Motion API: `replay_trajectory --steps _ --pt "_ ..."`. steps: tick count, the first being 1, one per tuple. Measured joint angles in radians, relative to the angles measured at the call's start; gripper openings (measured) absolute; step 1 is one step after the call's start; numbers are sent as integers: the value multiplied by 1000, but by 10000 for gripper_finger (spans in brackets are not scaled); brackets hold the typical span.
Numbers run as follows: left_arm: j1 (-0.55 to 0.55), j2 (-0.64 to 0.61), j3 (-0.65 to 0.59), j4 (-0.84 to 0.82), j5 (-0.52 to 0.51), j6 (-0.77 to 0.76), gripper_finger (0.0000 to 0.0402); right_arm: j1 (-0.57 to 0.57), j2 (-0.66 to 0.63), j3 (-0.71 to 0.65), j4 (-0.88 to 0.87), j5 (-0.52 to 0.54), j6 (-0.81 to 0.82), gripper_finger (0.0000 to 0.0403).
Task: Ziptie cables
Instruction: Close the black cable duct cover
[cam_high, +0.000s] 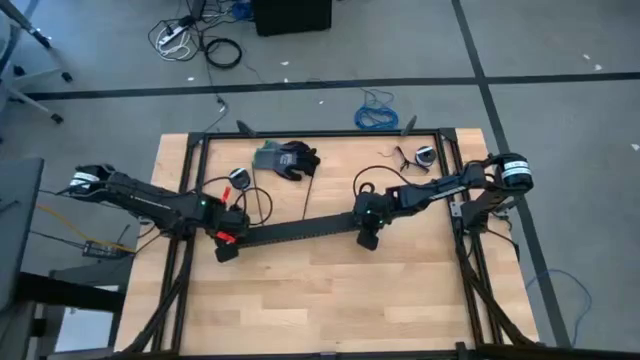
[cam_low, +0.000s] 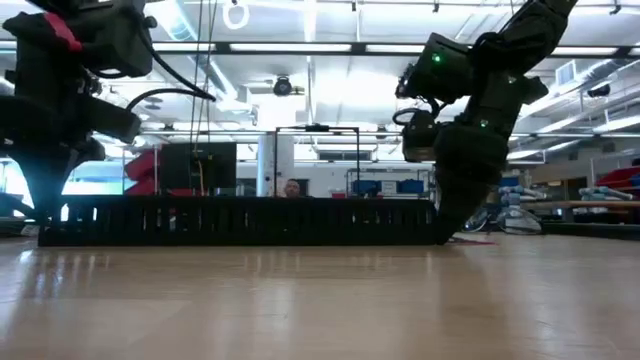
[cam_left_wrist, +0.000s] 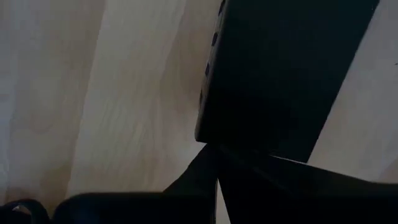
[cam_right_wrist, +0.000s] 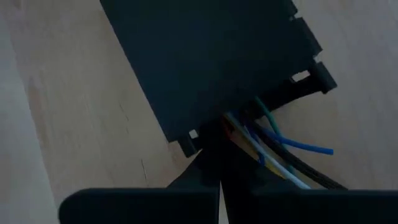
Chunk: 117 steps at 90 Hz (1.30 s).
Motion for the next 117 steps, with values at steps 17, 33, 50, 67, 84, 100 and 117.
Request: replay_trajectory --steps 17,33,50,67,84,100,117 --pt "1 4 -3 30 -5 28 0 1 0 -4 59 -22 8 0" --pt "1 19 0 15 -7 8 0 10 4 40 -39 23 -1 0" --pt "2 30 -4 68 -9 27 0 8 4 35 -26 32 9 0" --pt "1 40 0 43 -9 7 0 9 4 38 -49 27 19 0" --pt "1 39 -3 59 -8 22 0 9 4 36 -22 11 14 0" --pt "1 39 -3 57 -7 9 0 9 4 37 -31 15 21 0" --pt "1 39 -4 63 -7 18 0 10 4 35 -24 2 14 0"
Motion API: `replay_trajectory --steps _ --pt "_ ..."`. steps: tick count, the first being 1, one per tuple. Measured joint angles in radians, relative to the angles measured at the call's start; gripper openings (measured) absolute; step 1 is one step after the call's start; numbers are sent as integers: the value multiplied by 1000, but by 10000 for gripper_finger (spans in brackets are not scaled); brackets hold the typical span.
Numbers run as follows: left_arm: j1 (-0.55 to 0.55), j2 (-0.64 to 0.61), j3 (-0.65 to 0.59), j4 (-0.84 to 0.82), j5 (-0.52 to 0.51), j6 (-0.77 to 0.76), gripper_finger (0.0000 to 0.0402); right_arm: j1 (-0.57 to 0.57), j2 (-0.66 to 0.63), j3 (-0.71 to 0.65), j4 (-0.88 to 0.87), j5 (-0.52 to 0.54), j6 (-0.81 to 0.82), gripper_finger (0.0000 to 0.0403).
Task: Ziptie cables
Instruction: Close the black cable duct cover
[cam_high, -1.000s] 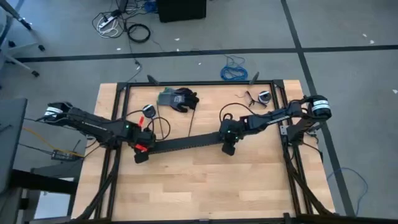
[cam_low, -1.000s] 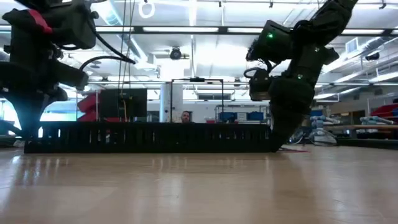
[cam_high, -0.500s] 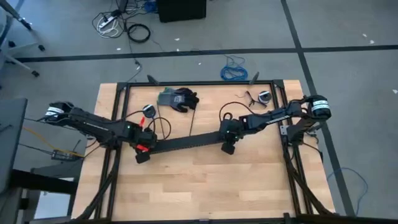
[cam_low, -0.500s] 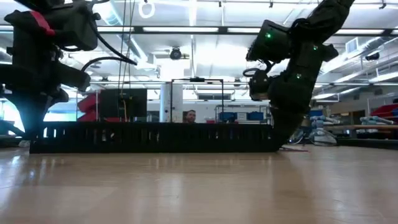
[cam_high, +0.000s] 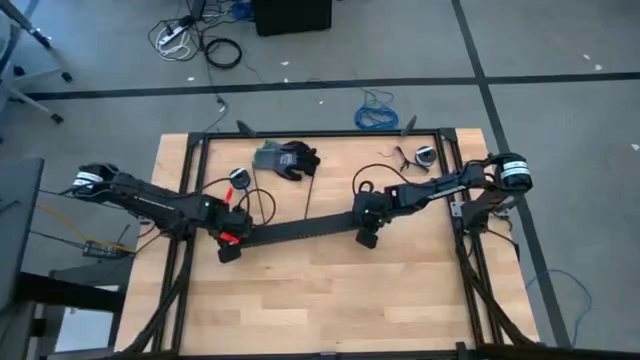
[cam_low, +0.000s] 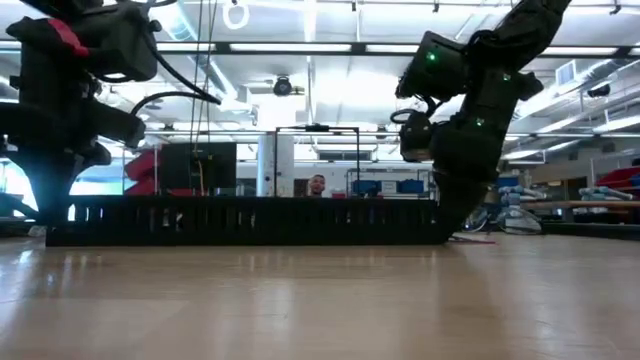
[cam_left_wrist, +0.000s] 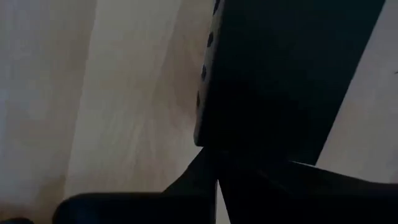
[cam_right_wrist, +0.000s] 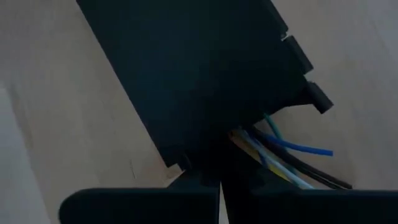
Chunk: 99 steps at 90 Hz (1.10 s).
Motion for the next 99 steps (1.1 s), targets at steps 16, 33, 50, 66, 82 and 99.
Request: replay_trajectory --steps 16,33,50,66,82,99 --pt "-1 0 2 1 -5 -16 0 1 0 6 -31 25 24 0" --pt "5 0 -1 29 -3 8 0 0 0 4 -8 -2 6 0" --pt "5 0 1 23 -25 -9 0 5 0 1 5 5 24 0" --pt "5 0 1 13 -26 -14 0 11 -1 3 -19 7 23 0" --pt "6 0 3 15 -32 -19 0 15 -11 6 -51 68 24 0" --pt "6 0 3 17 -32 -18 0 2 -39 6 -55 143 19 0"
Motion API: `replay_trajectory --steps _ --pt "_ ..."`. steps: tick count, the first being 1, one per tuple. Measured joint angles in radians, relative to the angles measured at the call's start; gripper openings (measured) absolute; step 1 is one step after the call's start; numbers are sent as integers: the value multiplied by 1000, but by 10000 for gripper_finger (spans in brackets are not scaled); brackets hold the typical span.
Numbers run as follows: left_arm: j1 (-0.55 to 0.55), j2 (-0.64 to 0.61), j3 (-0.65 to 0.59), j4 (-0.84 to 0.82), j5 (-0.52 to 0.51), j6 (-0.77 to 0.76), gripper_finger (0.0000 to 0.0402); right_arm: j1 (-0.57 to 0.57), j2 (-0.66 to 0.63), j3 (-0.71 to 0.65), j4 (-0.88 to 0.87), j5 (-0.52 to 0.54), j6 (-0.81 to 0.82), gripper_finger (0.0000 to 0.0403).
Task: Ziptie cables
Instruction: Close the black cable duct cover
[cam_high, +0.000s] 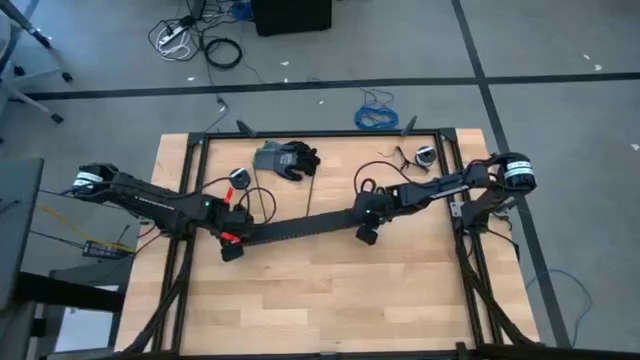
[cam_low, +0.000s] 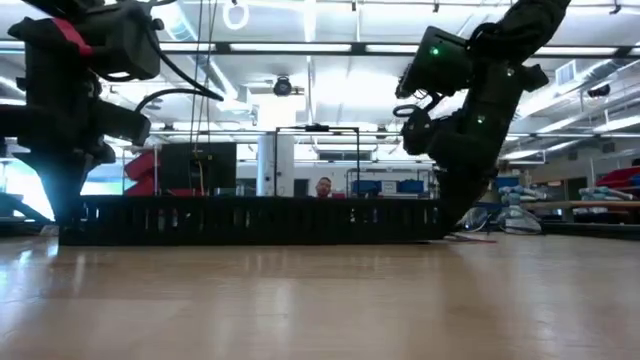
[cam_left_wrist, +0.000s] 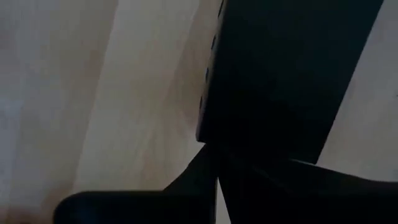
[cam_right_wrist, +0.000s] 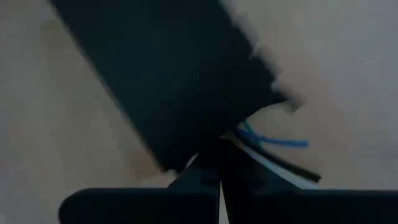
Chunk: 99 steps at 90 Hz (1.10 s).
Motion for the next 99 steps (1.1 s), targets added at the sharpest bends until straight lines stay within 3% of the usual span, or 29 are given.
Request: replay_trajectory --steps 32,58,74,99 --pt "0 0 0 -10 5 4 0 -31 -98 -1 -94 109 -8 0" --pt "0 0 0 -12 7 3 0 -97 -83 -3 -53 92 -68 0" --pt "0 0 -2 -10 12 4 0 -93 -73 -3 14 8 -75 0" --pt "0 0 -3 4 12 -1 0 -88 -63 -3 -56 54 -55 0"
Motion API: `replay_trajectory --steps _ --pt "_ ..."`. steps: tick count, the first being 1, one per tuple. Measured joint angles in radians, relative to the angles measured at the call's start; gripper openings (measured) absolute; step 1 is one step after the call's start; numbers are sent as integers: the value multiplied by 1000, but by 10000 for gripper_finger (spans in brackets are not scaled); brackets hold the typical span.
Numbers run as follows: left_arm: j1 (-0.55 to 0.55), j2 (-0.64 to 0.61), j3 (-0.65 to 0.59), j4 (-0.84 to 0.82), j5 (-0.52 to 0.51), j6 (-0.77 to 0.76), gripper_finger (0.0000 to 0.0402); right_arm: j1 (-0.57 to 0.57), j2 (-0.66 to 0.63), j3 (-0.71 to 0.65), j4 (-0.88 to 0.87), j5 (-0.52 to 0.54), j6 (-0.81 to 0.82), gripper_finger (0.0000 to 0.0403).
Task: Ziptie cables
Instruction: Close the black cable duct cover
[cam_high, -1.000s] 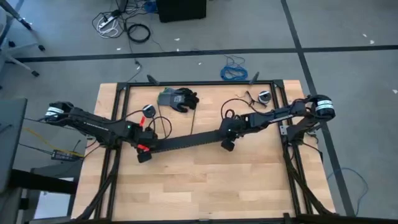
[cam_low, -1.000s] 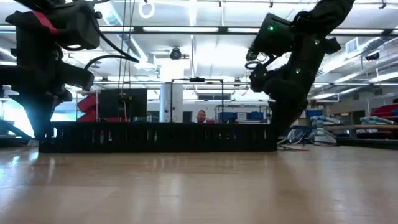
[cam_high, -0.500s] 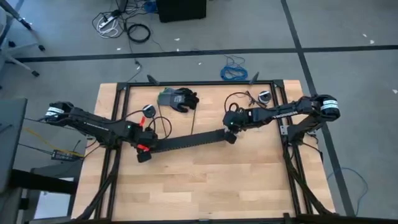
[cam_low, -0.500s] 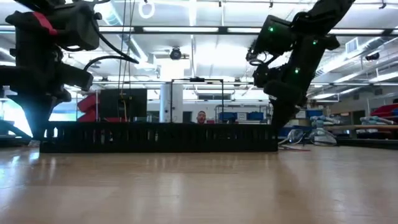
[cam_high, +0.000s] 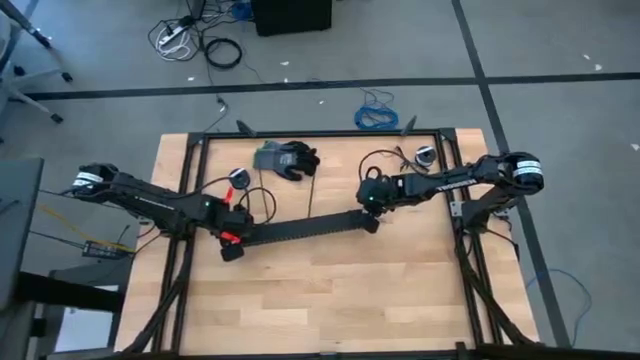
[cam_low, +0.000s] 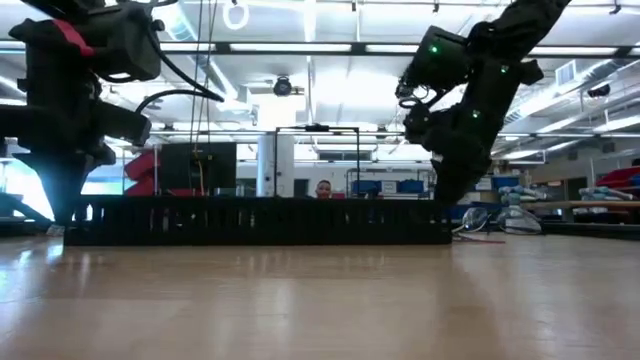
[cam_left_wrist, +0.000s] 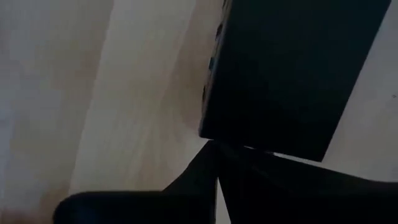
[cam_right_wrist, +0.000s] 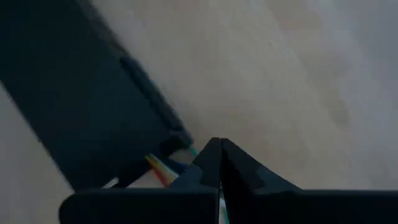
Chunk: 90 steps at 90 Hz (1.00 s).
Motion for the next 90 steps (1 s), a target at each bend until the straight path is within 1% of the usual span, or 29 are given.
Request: replay_trajectory --steps 14,28,36,47,60,81,90 --pt "0 0 0 0 0 0 0 0 0 0 -19 2 23 0" --pt "-1 0 -1 21 14 11 0 19 3 -3 90 -58 9 0" --pt "-1 0 -2 14 16 9 0 30 4 -5 88 -56 -3 0" --pt "0 0 1 25 -8 -2 0 29 2 0 41 -16 18 0" --pt "0 0 2 23 -7 -2 0 28 -3 0 9 21 20 0" --pt "0 0 2 0 -3 -2 0 26 -27 0 -152 133 31 0" --pt "0 0 2 -2 0 -2 0 26 -64 0 -170 113 -33 0"
